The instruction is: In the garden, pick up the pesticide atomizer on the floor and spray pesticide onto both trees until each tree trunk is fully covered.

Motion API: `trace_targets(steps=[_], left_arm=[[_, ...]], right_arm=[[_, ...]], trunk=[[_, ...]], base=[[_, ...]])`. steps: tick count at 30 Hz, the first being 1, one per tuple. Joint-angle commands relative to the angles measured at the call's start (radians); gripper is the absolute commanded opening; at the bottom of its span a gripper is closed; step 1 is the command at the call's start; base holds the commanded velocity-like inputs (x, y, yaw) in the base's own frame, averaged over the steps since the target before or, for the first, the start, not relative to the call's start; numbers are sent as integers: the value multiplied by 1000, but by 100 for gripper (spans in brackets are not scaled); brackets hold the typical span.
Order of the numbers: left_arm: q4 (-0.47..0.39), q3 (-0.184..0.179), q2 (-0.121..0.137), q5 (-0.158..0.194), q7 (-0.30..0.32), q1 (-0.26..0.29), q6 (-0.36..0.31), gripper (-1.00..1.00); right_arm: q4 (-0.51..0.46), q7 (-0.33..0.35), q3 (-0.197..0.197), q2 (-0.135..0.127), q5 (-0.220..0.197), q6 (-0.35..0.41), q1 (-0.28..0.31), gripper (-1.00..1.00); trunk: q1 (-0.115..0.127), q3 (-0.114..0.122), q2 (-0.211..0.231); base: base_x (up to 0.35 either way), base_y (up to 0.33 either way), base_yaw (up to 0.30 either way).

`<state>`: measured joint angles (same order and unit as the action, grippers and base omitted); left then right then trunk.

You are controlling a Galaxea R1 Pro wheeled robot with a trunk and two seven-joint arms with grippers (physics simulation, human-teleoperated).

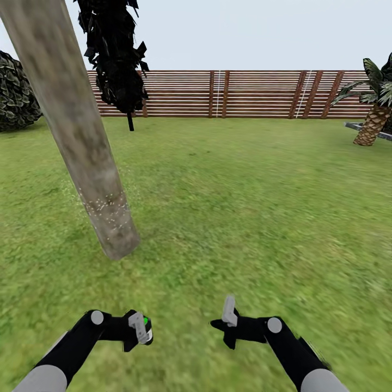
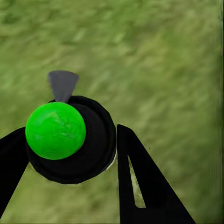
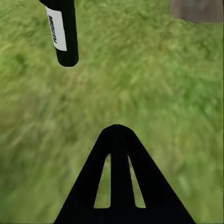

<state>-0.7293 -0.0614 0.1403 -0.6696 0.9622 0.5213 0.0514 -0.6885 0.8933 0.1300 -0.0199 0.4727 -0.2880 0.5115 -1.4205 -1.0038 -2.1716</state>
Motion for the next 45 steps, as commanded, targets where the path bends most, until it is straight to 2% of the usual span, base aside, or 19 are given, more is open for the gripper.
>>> trace_targets(steps=[1, 3, 6, 8, 13, 17, 21, 24, 33, 35, 43, 45], left_arm=[[-1, -4, -9, -7, 1, 0, 5, -100], [-1, -13, -27, -8, 1, -1, 6, -100], [-1, -97, -41, -8, -1, -1, 2, -100], [-1, -121, -61, -9, -3, -2, 2, -100], [-2, -129, -126, -10, -10, 1, 0, -100], [-4, -129, -157, -10, -10, 0, -2, -100], [-6, -167, -167, -8, -11, -1, -2, -100], [-7, -177, -182, -8, -12, -1, -2, -100], [-6, -176, -203, -8, -15, -4, -4, -100], [-4, -176, -210, -8, -34, -5, -4, -100], [-1, -175, -213, -4, -43, -6, -4, -100], [-1, -175, -223, -6, -43, -7, -4, -100]], right_arm=[[-2, -1, 6, 9, 8, -5, 1, -100], [-3, -1, 11, 26, 8, -5, 1, -100], [-3, 0, 13, 45, 7, -5, 1, -100], [-2, 24, 14, 51, 7, -5, 1, -100], [-2, 45, 14, 61, 7, -7, 1, -100], [-2, 45, 14, 67, 7, -7, 1, -100], [-1, 44, 14, 70, 8, -7, 1, -100], [0, 44, 14, 70, 9, -7, 1, -100], [0, 44, 14, 70, 9, -7, 1, -100], [0, 44, 14, 70, 9, -7, 1, -100], [0, 44, 14, 70, 9, -7, 1, -100], [0, 44, 14, 70, 9, -7, 1, -100]], trunk=[[0, -1, 0], [0, -1, 0], [0, -1, 0], [0, -1, 0], [0, -1, 0], [0, -1, 0], [0, -1, 0], [0, -1, 0], [0, -1, 0], [0, -1, 0], [0, -1, 0], [0, -1, 0]], base=[[0, 0, 0], [0, 0, 0], [0, 0, 0], [0, 0, 0], [0, 0, 0], [0, 0, 0], [0, 0, 0], [0, 0, 0], [0, 0, 0], [0, 0, 0], [0, 0, 0], [0, 0, 0]])
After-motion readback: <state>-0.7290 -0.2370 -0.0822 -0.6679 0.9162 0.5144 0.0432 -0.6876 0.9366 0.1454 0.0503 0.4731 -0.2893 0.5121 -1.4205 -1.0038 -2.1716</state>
